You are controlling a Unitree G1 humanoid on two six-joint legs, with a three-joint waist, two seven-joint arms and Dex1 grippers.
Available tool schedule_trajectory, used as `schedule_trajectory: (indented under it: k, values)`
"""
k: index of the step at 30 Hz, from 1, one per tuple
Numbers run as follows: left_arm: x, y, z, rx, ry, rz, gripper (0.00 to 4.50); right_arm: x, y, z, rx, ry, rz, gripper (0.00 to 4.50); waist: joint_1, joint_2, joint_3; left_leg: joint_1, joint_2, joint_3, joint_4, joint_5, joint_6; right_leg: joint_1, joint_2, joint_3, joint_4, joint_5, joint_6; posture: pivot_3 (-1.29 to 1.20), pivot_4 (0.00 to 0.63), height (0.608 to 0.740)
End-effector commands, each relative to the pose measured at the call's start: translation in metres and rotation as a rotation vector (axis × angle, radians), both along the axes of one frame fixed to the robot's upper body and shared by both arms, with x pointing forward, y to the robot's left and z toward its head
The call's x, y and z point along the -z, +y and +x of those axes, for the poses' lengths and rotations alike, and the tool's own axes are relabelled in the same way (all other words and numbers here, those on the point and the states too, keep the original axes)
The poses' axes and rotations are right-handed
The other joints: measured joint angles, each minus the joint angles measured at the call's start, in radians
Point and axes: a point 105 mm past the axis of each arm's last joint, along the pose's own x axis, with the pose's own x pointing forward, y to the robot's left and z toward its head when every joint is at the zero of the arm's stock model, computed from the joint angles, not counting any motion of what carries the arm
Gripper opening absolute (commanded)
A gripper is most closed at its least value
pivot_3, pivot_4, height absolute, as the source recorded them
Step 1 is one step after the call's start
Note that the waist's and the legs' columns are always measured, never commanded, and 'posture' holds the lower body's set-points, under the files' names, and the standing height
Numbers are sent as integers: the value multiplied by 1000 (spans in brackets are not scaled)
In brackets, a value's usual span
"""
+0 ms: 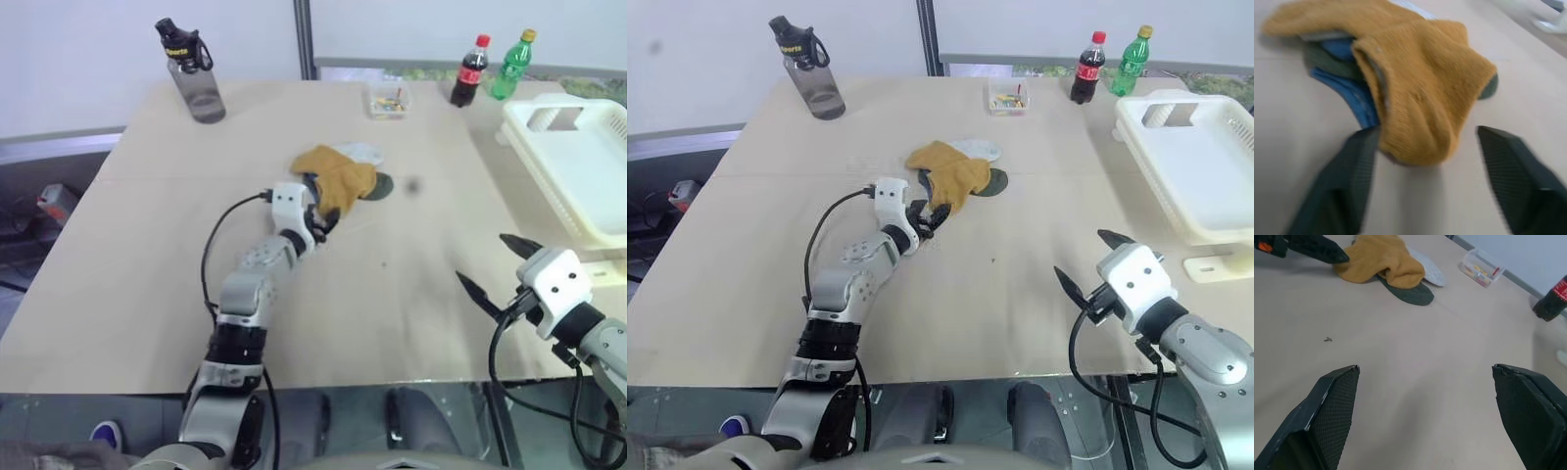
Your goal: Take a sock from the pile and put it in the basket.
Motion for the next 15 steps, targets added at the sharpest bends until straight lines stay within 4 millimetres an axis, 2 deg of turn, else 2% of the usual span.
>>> schedule_trajectory:
  k: [1,7,8,9,11,12,14,15]
  values:
    - [-14,-2,7,-6,-55,8,3409,-11,6,-3,-11,-52,-7,4500,1,0,0,0,0,0,0,0,0,0,0,0,0,0,0,0,150,740]
    - [-14,-11,13,-4,-57,-9,3409,-11,6,-1,-7,-56,-8,4500,1,0,0,0,0,0,0,0,0,0,0,0,0,0,0,0,150,740]
    - [-13,-13,14,-2,-55,-7,2881,-11,5,-1,-5,-57,-8,4500,1,0,0,0,0,0,0,0,0,0,0,0,0,0,0,0,150,740]
    - [-12,-14,15,-3,-53,-4,2657,-11,5,0,-4,-57,-8,4500,1,0,0,0,0,0,0,0,0,0,0,0,0,0,0,0,150,740]
    - [-13,-15,16,0,-59,-9,1675,-11,5,0,-1,-58,-8,4500,1,0,0,0,0,0,0,0,0,0,0,0,0,0,0,0,150,740]
    - [-13,-14,16,0,-63,-11,1394,-11,4,0,0,-58,-8,4500,0,0,0,0,0,0,0,0,0,0,0,0,0,0,0,0,150,740]
    - [-15,-12,15,3,-71,-18,284,-11,4,0,3,-59,-7,4500,-1,0,0,0,0,0,0,0,0,0,0,0,0,0,0,0,150,740]
    - [-16,-10,13,4,-77,-20,71,-11,4,0,4,-60,-7,4500,0,0,0,0,0,0,0,0,0,0,0,0,0,0,0,0,150,740]
